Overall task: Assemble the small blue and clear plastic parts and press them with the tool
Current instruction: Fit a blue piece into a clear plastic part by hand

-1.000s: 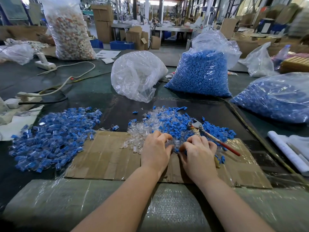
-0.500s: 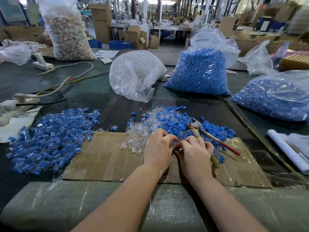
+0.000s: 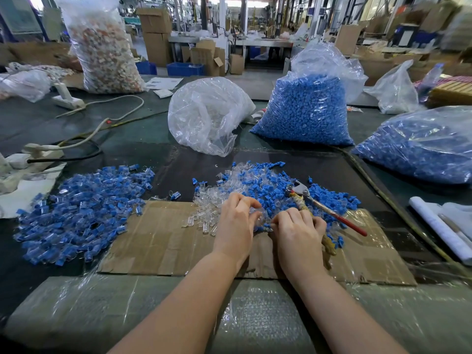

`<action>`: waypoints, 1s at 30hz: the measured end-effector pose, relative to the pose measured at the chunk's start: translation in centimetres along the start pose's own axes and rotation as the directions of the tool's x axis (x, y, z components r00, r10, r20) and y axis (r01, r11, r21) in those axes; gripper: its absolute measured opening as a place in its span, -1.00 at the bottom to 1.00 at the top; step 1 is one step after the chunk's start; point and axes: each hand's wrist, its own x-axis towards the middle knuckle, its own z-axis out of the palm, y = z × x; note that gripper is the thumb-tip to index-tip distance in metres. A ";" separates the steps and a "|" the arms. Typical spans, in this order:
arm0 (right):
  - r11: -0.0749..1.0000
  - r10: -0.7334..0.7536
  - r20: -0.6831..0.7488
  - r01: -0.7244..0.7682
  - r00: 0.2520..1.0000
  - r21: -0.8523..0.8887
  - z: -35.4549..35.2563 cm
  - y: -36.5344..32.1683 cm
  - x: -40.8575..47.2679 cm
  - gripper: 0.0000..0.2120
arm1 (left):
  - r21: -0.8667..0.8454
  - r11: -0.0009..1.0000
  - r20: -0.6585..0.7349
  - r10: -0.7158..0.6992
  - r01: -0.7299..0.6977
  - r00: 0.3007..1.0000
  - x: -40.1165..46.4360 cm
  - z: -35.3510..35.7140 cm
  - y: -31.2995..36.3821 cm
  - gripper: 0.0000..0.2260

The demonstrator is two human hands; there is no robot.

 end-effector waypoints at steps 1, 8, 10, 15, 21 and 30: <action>1.000 0.002 0.009 -0.002 1.000 0.007 0.0 -0.1 0.0 -0.84 | -0.028 1.000 -0.007 -0.010 0.010 1.000 -0.1 -0.1 0.0 -0.90; 0.991 -0.005 0.151 -0.016 0.989 0.136 -0.2 -0.5 0.5 -0.86 | -0.097 0.992 -0.010 -0.086 0.085 0.996 -0.2 -1.0 -0.3 -0.92; 0.978 0.025 0.162 -0.058 0.986 0.200 0.0 -0.5 0.5 -0.87 | -0.066 0.995 -0.013 -0.079 0.078 0.997 -0.2 -1.1 -0.5 -0.85; 0.937 0.050 0.084 -0.075 0.995 0.341 0.2 -0.5 0.5 -0.94 | -0.045 0.995 0.016 -0.086 0.086 0.996 0.0 -1.3 -0.8 -0.76; 0.915 0.022 0.001 -0.021 1.000 0.404 0.0 -1.1 0.5 -0.93 | -0.116 0.985 0.005 -0.131 0.130 0.991 0.1 -1.8 -0.7 -0.88; 0.915 0.007 -0.002 -0.006 1.000 0.404 0.4 -1.1 0.4 -0.92 | -0.188 0.976 -0.016 -0.113 0.108 0.993 0.0 -1.9 -0.5 -0.87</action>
